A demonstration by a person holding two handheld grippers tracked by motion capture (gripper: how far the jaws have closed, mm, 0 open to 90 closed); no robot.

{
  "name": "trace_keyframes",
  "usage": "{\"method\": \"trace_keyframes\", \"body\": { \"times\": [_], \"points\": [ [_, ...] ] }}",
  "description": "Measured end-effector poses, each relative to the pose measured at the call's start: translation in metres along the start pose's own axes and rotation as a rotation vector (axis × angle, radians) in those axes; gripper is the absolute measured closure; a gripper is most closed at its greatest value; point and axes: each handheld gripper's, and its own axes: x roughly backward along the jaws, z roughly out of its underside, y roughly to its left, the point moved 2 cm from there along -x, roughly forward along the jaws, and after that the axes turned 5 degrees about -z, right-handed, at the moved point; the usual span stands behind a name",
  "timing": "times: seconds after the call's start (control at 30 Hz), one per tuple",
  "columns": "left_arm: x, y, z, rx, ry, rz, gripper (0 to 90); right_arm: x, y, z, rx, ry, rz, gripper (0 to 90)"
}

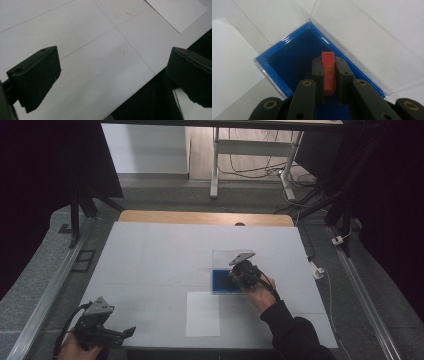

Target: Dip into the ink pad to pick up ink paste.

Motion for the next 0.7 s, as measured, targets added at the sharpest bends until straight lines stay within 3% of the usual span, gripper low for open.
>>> {"method": "trace_keyframes", "body": {
  "times": [0.17,0.23,0.47,0.7],
  "points": [
    [0.000,0.000,0.000,-0.001,0.000,0.000,0.0,0.001,-0.016,0.007,-0.128,-0.050,-0.103,80.1],
    [0.000,0.000,0.000,0.000,0.000,0.000,0.0,0.001,-0.020,0.009,-0.155,-0.063,-0.126,80.1],
    [0.000,0.000,0.000,0.000,0.000,-0.001,0.0,0.001,-0.009,0.006,-0.073,-0.047,-0.061,80.0],
    [0.000,0.000,0.000,0.003,-0.001,0.000,0.1,0.002,-0.010,0.005,-0.073,-0.040,-0.061,79.8]
  ]
}}
